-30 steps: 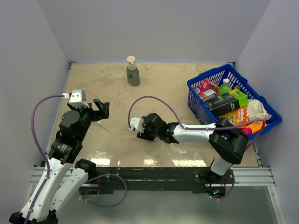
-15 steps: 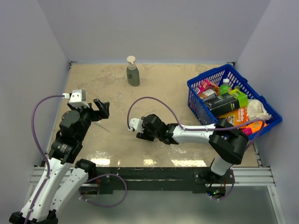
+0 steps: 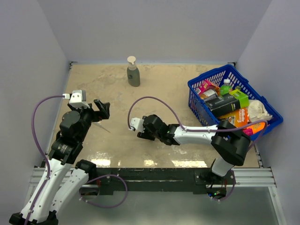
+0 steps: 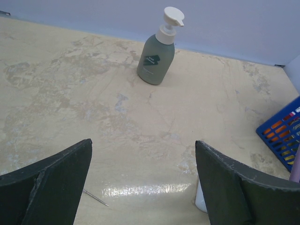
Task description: Unload the batteries from the remote control
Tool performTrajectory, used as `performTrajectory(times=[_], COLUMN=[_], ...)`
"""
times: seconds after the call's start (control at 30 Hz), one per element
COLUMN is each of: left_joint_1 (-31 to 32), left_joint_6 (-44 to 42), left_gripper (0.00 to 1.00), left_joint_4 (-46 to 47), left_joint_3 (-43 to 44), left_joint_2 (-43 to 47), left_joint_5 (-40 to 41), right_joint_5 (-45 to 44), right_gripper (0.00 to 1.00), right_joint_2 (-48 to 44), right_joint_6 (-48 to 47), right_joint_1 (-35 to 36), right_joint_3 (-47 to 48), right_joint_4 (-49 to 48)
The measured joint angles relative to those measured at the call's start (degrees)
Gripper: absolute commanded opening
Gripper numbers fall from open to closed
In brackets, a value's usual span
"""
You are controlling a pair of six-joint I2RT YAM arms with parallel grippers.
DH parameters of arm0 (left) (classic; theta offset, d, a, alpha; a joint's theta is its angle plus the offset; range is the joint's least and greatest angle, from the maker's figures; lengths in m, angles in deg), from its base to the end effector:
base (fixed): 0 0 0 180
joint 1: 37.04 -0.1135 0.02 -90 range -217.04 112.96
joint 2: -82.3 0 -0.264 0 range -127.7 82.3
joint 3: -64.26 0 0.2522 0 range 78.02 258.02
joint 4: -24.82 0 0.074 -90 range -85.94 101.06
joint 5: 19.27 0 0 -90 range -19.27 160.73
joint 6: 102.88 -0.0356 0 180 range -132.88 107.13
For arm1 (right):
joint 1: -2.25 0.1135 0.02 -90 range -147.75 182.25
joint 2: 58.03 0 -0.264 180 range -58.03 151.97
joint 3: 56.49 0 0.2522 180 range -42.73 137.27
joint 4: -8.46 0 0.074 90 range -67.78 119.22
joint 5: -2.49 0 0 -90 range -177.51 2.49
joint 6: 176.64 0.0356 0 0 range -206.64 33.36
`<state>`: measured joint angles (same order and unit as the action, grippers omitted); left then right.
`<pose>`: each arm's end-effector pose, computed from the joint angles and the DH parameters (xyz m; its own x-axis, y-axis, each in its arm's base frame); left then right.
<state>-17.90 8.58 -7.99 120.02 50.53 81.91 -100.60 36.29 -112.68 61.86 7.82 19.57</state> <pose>0.1285 -0.0373 0.3383 -0.1863 -0.3153 -0.9305 0.0779 0.9394 -0.3339 0.1790 0.2893 0.1791 0.0320 -0.7906 -0.6115 -0.8234 0.3259 -0.4645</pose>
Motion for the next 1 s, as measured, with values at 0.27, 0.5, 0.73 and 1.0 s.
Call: performTrajectory(times=[0.27,0.5,0.73,1.0], left_joint_1=[0.0,0.0,0.0,0.0], left_joint_6=[0.0,0.0,0.0,0.1], left_gripper=[0.95,0.95,0.95,0.94], left_joint_4=[0.0,0.0,0.0,-0.1], left_joint_3=[0.0,0.0,0.0,0.0], left_joint_2=[0.0,0.0,0.0,0.0], left_joint_5=[0.0,0.2,0.2,1.3], right_joint_5=[-1.9,-3.8,-5.6,-5.7], right_gripper=[0.61,0.61,0.61,0.62], right_joint_2=[-0.8,-0.9,-0.9,2.5], right_joint_6=[-0.2,-0.3,-0.6,-0.5], right_joint_1=[0.0,0.0,0.0,-0.9], right_joint_3=[0.0,1.1,2.6,6.2], right_joint_4=[0.0,0.0,-1.2,-4.2])
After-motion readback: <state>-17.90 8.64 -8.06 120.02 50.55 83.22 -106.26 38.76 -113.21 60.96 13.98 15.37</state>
